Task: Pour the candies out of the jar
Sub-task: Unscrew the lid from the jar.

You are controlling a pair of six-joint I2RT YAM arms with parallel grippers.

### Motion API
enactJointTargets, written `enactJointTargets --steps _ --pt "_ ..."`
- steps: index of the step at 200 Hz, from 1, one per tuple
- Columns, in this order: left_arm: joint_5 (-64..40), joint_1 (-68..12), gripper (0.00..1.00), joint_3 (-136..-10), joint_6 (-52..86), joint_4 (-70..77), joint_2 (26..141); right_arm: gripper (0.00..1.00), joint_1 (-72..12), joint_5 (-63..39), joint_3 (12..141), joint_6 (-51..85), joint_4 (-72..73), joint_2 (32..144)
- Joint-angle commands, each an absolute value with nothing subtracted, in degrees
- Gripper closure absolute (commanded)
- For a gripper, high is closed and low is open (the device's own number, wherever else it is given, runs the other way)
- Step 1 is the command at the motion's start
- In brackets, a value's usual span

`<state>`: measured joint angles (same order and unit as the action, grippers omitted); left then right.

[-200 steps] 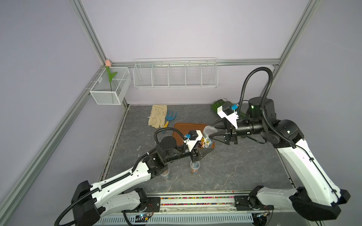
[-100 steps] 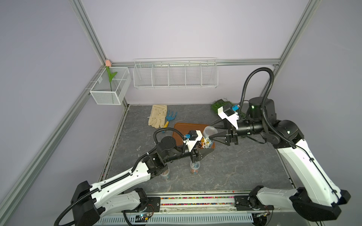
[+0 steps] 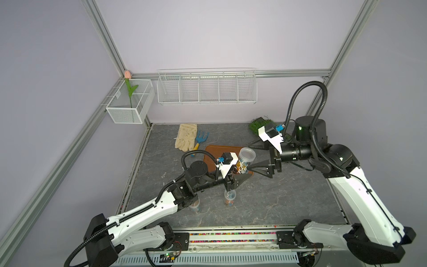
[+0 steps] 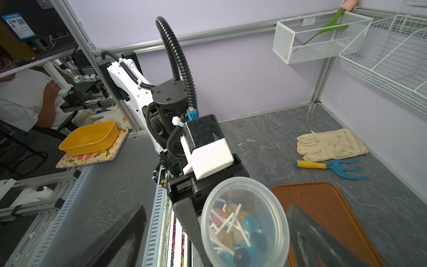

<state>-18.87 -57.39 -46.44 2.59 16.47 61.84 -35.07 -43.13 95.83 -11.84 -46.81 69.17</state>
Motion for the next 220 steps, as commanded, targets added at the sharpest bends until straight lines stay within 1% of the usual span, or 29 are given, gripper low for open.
enactJointTargets --steps 1,29,52,63,94,121,186,220 --pt "-17.6 -57.3 0.54 -45.6 3.2 18.1 61.7 0.04 -35.4 -37.3 95.4 -5.8 -42.3 67.1" --pt "-16.0 -57.3 0.54 -44.9 2.8 19.0 61.7 0.05 -35.7 -32.7 94.0 2.1 -38.8 65.3" --pt "-15.2 -57.3 0.54 -44.8 2.5 18.9 62.0 0.05 -38.5 -22.1 93.4 6.2 -41.1 64.9" --pt "-15.1 -57.3 0.54 -44.9 2.4 18.9 62.1 0.05 -40.5 -18.8 93.0 7.2 -42.0 64.9" --pt "-14.9 -57.3 0.54 -44.9 2.4 18.9 62.2 0.04 -43.8 -13.2 91.1 9.9 -42.0 64.8" --pt "-14.6 -57.3 0.54 -44.8 2.4 18.8 62.3 0.0 -44.6 -12.0 90.3 10.4 -41.8 65.5" --pt "-14.1 -57.3 0.54 -44.5 2.0 17.7 61.6 0.16 -45.7 -13.9 89.9 10.2 -40.0 67.9" --pt "-14.1 -57.3 0.54 -44.5 1.8 17.7 61.7 0.34 -45.8 -13.5 89.8 9.8 -40.0 68.3"
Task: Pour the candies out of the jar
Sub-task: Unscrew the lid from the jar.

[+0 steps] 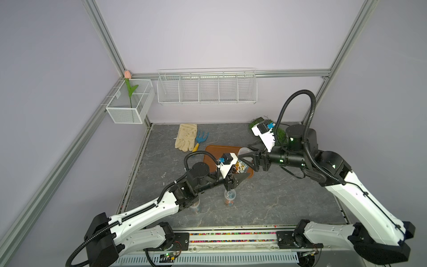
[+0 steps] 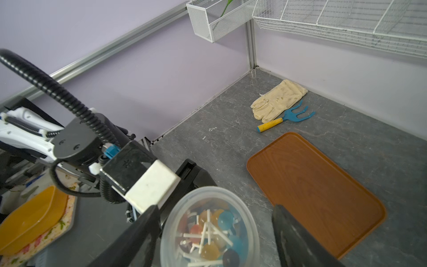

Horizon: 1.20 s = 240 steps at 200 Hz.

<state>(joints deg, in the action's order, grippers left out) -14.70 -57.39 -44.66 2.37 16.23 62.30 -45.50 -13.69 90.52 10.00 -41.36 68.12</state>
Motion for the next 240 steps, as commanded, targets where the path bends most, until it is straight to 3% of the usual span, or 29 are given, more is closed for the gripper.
enactJointTargets --steps 1,29,70,132,240 --pt "-14.1 -57.3 0.54 -44.5 1.8 17.7 61.7 0.35 -45.8 -13.5 89.8 9.8 -40.0 68.3" --pt "-14.1 -57.3 0.54 -44.5 1.9 17.7 61.6 0.45 -45.8 -13.8 90.3 8.3 -40.5 68.3" --pt "-15.2 -57.3 0.54 -44.8 2.0 16.6 60.8 0.49 -43.5 -18.1 95.7 1.6 -43.2 69.1" --pt "-20.1 -57.3 0.54 -46.4 2.8 14.3 61.1 0.45 -37.2 -50.4 98.2 -13.5 -43.3 70.3" --pt "-20.0 -57.3 0.54 -46.6 3.2 16.1 61.3 0.43 -37.0 -52.1 98.9 -17.2 -46.9 71.5"
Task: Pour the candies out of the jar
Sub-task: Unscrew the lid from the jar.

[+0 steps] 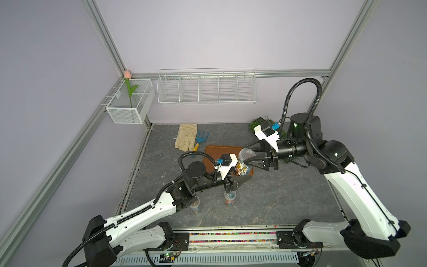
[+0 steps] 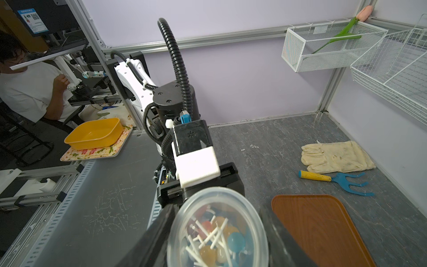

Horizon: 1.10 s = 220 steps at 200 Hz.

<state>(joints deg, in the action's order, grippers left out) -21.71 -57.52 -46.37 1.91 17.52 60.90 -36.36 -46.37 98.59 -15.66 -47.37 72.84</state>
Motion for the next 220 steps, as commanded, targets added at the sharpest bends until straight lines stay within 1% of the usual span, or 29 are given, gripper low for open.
enactJointTargets --steps 1,14,80,105,123,147,163,187,199,220 --pt "-20.1 -57.3 0.54 -46.6 3.2 16.1 61.2 0.43 -37.0 -52.0 98.8 -17.1 -46.9 71.5" --pt "-19.9 -57.3 0.54 -46.7 3.2 16.3 61.4 0.41 -37.0 -51.7 98.2 -16.8 -46.6 71.3" --pt "-19.4 -57.3 0.54 -46.5 3.5 17.2 61.1 0.4 -37.0 -50.2 95.5 -15.7 -45.7 70.6" --pt "-19.4 -57.3 0.54 -46.5 3.6 17.5 61.2 0.37 -36.9 -50.1 95.0 -15.2 -45.2 70.4" --pt "-19.3 -57.3 0.54 -46.4 3.6 17.7 61.2 0.29 -36.9 -49.6 95.0 -15.0 -45.2 70.3" --pt "-19.1 -57.3 0.54 -46.3 3.6 17.8 61.3 0.07 -37.0 -48.2 95.1 -14.1 -44.0 69.6" --pt "-19.1 -57.3 0.54 -46.1 3.7 18.0 61.3 0.0 -37.0 -45.5 95.5 -13.7 -43.7 68.8" --pt "-18.7 -57.3 0.54 -45.5 3.9 18.5 61.5 0.07 -36.9 -43.4 95.6 -11.1 -41.7 67.5" --pt "-18.3 -57.3 0.54 -45.4 3.6 18.5 61.5 0.08 -36.9 -41.8 95.6 -8.1 -40.4 67.0" --pt "-17.2 -57.3 0.54 -45.0 3.2 18.5 61.4 0.08 -37.0 -35.3 95.2 -0.9 -38.8 66.2"
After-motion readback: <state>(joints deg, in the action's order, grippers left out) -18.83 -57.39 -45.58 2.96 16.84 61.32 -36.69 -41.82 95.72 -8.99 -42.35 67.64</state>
